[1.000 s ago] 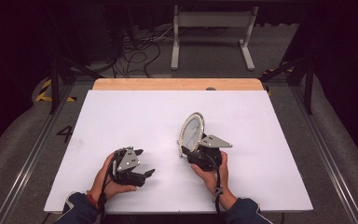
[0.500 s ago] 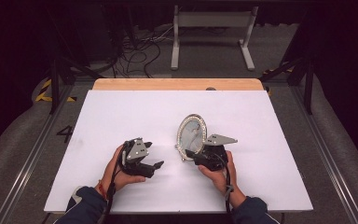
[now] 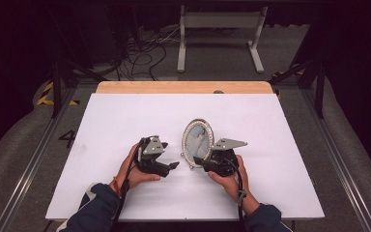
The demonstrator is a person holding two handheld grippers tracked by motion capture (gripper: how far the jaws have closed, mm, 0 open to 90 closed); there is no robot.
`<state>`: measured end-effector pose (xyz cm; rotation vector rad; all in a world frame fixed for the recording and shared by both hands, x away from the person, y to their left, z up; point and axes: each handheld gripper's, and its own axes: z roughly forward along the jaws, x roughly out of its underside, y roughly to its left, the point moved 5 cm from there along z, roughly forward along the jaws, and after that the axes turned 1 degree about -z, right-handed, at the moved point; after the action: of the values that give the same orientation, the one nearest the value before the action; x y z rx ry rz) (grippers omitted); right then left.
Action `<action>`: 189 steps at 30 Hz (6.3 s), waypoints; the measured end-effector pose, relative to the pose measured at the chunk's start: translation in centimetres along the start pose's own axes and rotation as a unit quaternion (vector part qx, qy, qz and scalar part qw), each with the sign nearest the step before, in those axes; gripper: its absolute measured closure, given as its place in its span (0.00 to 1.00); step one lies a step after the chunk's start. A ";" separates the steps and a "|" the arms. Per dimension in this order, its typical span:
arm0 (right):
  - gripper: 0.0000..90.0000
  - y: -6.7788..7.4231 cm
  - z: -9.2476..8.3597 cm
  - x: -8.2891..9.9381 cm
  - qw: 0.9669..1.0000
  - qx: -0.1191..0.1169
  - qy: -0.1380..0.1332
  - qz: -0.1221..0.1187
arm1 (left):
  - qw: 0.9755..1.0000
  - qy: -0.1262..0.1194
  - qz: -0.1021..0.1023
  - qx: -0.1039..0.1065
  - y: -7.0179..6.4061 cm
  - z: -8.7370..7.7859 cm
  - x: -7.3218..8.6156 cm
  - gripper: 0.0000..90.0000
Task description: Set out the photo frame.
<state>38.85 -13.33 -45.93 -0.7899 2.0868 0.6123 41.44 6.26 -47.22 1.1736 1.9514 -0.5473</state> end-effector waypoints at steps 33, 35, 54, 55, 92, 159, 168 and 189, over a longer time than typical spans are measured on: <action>0.85 1.1 -4.6 0.5 0.994 0.070 -0.077 -0.019 | 0.996 -0.028 -0.013 0.078 1.4 4.1 -3.2 0.34; 0.86 1.1 -4.5 0.5 0.994 0.073 -0.075 -0.021 | 0.997 -0.026 -0.011 0.074 1.4 4.1 -3.1 0.36; 0.84 0.4 -4.6 0.3 0.994 0.077 -0.080 -0.013 | 0.998 0.006 0.017 0.068 0.9 2.9 -2.1 0.45; 0.84 0.4 -4.5 0.3 0.994 0.076 -0.081 -0.011 | 0.997 0.006 0.018 0.069 0.8 2.7 -2.0 0.45; 0.86 0.4 -4.7 0.7 0.993 0.085 -0.085 0.005 | 0.996 -0.060 -0.031 0.062 1.1 2.6 -3.2 0.49; 0.80 -0.4 -2.5 -0.1 0.993 0.093 -0.063 -0.024 | 0.999 -0.038 -0.037 0.005 -0.2 -0.8 -1.3 0.72; 0.79 -0.7 -2.4 -0.3 0.993 0.092 -0.064 -0.022 | 0.998 -0.039 -0.043 0.007 -0.7 -1.1 -1.2 0.73; 0.79 -0.4 -2.3 -0.4 0.993 0.098 -0.060 -0.041 | 0.999 -0.034 -0.029 0.002 -0.5 -0.9 -1.0 0.68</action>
<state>38.12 -15.04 -44.38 -0.7038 1.9598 0.3930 40.86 6.13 -45.91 1.0889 1.9319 -0.6143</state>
